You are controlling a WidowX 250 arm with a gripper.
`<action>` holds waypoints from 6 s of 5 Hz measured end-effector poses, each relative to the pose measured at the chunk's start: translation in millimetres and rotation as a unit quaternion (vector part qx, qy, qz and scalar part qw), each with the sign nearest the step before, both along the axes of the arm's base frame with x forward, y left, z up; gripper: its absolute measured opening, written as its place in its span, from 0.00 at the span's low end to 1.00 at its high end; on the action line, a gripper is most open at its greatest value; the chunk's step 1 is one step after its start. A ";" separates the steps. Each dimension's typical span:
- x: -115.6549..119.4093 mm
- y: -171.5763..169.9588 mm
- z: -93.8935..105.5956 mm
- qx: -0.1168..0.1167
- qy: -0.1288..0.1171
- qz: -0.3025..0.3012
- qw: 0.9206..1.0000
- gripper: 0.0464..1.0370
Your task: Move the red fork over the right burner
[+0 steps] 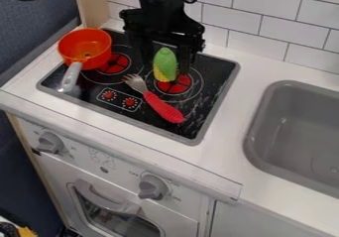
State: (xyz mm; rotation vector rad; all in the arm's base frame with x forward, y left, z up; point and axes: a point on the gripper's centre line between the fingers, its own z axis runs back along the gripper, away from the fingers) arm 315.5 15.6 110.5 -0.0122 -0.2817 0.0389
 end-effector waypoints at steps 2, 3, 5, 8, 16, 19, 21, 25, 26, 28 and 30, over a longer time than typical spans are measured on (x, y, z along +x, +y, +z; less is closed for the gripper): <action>-4.1 -5.5 -22.5 -0.015 0.040 0.051 0.998 0.96; -5.8 -11.4 -36.9 -0.019 0.065 0.112 0.991 0.96; -8.0 -16.4 -74.0 -0.058 0.112 0.288 0.949 0.96; 1.1 -7.4 -91.8 -0.049 0.087 0.402 0.910 0.91; -26.8 -83.8 -52.9 -0.111 0.126 0.287 0.943 0.42; 1.6 -96.6 -61.5 -0.099 0.121 0.272 0.949 0.42; 16.0 -77.6 -50.5 -0.095 0.103 0.306 0.942 0.42; 46.2 -32.8 -60.0 -0.089 0.110 0.386 0.912 0.42; 56.9 -16.7 -59.8 -0.082 0.099 0.410 0.903 0.42; 71.2 17.5 -59.8 -0.066 0.077 0.449 0.888 0.42; 78.8 30.9 -63.6 -0.061 0.068 0.465 0.881 0.42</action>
